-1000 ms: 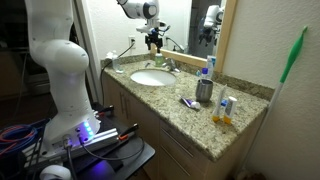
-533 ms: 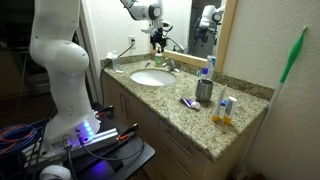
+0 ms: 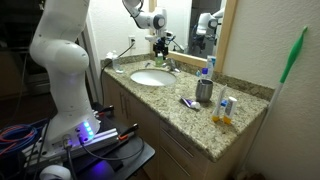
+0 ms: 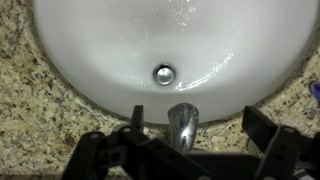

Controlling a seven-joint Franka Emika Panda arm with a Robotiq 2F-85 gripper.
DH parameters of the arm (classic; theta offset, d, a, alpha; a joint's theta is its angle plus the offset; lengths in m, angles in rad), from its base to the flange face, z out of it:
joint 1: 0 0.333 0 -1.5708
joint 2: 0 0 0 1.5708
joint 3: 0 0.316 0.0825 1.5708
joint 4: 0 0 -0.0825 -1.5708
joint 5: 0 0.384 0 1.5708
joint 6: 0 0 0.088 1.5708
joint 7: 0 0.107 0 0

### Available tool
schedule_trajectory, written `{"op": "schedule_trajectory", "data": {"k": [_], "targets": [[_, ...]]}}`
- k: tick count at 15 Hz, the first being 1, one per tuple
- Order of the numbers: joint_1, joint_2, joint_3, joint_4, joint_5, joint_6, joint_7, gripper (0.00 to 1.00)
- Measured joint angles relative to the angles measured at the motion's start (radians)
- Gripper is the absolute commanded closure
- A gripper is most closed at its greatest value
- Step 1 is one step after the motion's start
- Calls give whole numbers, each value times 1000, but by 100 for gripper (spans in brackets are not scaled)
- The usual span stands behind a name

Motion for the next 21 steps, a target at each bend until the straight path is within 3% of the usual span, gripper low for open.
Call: {"op": "schedule_trajectory", "data": {"k": [6, 21], "targets": [[8, 119, -19, 154, 0, 3, 24, 0], [38, 185, -58, 215, -14, 92, 56, 0]]}}
